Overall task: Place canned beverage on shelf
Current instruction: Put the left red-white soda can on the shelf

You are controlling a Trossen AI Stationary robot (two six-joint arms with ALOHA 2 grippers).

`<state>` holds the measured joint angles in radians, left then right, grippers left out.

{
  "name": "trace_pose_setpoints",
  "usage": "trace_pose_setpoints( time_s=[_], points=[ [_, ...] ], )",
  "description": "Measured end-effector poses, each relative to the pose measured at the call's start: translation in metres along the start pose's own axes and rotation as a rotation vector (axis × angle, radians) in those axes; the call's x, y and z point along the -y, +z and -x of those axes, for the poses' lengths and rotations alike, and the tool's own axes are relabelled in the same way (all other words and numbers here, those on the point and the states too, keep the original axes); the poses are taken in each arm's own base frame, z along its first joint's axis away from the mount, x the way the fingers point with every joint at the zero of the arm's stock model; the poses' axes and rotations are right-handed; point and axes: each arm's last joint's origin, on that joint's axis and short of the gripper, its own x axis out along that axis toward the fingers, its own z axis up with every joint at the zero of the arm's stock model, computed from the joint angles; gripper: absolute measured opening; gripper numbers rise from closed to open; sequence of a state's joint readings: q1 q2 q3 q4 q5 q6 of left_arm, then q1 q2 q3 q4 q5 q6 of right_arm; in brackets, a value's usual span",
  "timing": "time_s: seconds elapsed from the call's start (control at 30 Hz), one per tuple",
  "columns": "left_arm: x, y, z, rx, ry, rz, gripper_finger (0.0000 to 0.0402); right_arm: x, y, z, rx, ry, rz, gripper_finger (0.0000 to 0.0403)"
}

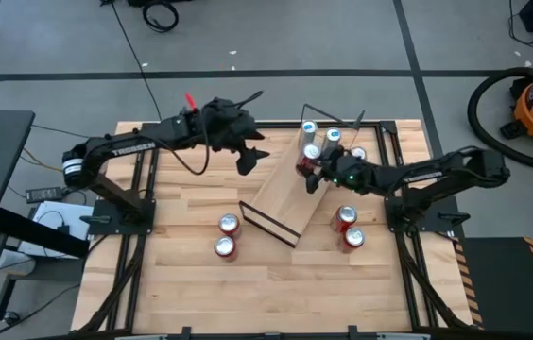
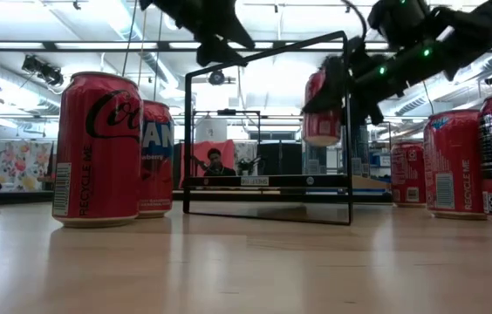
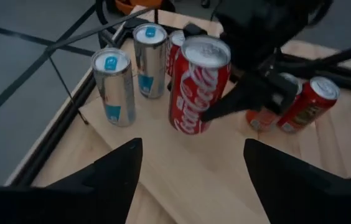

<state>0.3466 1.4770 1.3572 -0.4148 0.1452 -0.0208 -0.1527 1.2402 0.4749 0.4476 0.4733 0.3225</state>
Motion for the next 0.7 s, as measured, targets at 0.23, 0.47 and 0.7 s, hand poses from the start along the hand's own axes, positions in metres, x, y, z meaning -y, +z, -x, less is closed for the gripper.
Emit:
trace_pose_setpoints(
  time_s=[0.23, 0.47, 0.7],
  points=[
    [-0.001, -0.022, -0.006, -0.015, 0.002, 0.070, 0.0290, -0.005, -0.019, -0.019, 0.000, -0.053, -0.041, 0.0334],
    [0.000, -0.016, -0.003, 0.044, -0.004, 0.090, 0.0290, -0.007, -0.036, -0.035, 0.018, -0.093, -0.049, 0.0335],
    [0.001, -0.015, -0.001, 0.048, -0.004, 0.091, 0.0290, -0.010, -0.048, -0.049, -0.009, -0.097, -0.041, 0.0335]
  ],
)
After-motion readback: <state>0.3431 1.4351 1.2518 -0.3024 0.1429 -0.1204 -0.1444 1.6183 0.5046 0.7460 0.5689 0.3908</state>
